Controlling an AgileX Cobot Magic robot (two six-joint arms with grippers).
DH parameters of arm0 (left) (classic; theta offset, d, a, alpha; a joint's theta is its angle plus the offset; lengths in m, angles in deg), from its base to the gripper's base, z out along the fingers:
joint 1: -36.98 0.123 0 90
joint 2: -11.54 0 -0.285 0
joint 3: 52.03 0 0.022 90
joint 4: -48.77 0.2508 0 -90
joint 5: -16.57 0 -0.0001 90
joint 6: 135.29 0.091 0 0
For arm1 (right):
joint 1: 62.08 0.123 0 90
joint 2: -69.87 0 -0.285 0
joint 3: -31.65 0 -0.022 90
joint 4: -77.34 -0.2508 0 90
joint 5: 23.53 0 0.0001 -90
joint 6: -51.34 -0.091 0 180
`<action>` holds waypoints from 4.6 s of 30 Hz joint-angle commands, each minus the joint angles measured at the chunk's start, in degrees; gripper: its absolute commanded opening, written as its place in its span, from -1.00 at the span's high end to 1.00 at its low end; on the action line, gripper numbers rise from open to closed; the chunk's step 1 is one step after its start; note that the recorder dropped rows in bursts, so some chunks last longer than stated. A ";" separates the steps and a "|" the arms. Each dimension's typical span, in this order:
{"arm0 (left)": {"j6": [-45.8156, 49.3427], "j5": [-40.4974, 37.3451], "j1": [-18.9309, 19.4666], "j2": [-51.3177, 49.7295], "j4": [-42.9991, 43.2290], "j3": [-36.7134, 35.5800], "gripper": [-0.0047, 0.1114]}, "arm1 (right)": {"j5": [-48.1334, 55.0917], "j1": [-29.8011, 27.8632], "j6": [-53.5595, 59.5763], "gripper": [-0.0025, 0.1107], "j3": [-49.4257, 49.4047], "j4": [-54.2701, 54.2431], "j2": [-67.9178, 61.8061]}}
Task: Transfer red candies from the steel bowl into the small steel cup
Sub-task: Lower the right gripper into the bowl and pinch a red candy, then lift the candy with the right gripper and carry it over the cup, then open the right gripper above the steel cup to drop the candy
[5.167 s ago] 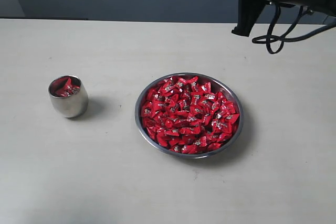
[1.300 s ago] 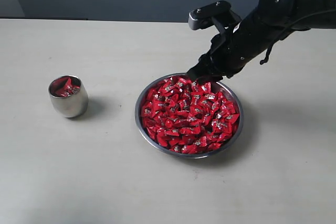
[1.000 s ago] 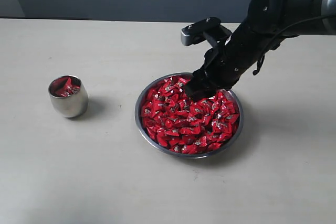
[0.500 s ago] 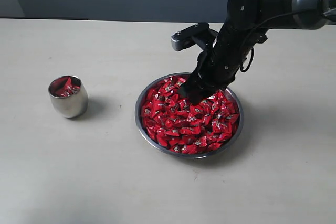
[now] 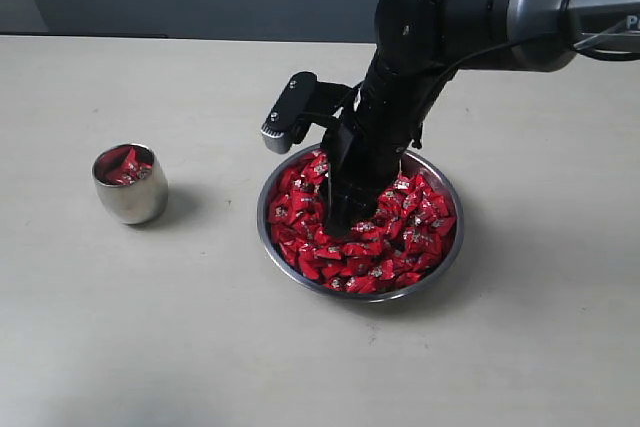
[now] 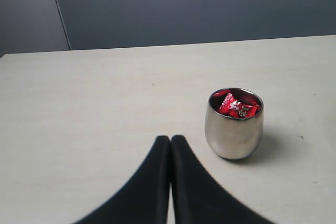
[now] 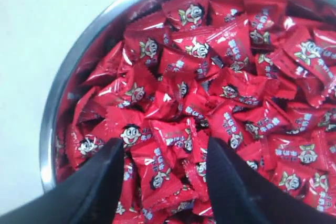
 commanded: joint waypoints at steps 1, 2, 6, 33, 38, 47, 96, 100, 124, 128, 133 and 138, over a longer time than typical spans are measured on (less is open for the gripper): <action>-0.15 0.10 -0.44 0.26 0.04 -0.22 0.91 | 0.00 -0.02 6.24 0.12 0.31 0.60 0.05; -0.15 0.10 -0.44 0.26 0.04 -0.22 0.91 | 0.12 -0.02 6.53 0.12 0.31 0.60 0.05; -0.15 0.10 -0.44 0.26 0.04 -0.22 0.91 | 0.79 -0.02 8.45 0.12 0.31 0.60 0.05; -0.15 0.10 -0.44 0.26 0.04 -0.22 0.91 | -3.93 -0.02 21.04 0.15 0.31 3.58 -7.38; -0.15 0.10 -0.44 0.26 0.04 -0.22 0.91 | -4.14 -0.02 21.04 0.73 0.31 3.73 -7.45; -0.15 0.10 -0.44 0.26 0.04 -0.22 0.91 | -3.92 -0.02 18.30 0.96 0.41 6.00 -6.61; -0.15 0.10 -0.44 0.26 0.04 -0.22 0.91 | -4.87 4.21 6.62 0.97 38.49 -22.62 -19.65; -0.15 0.10 -0.44 0.26 0.04 -0.22 0.91 | -3.07 6.30 6.62 0.97 43.53 -24.07 -23.27; -0.15 0.10 -0.44 0.26 0.04 -0.22 0.91 | -3.47 8.56 6.62 0.97 45.68 -26.45 -28.54; -0.15 0.10 -0.44 0.26 0.04 -0.22 0.91 | -5.26 8.56 6.62 0.97 45.68 -26.21 -28.54; -0.15 0.10 -0.44 0.26 0.04 -0.22 0.91 | -5.11 8.56 7.15 0.69 45.68 -25.96 -28.54; -0.15 0.10 -0.44 0.26 0.04 -0.22 0.91 | -5.11 8.56 7.15 0.17 45.68 -25.85 -28.54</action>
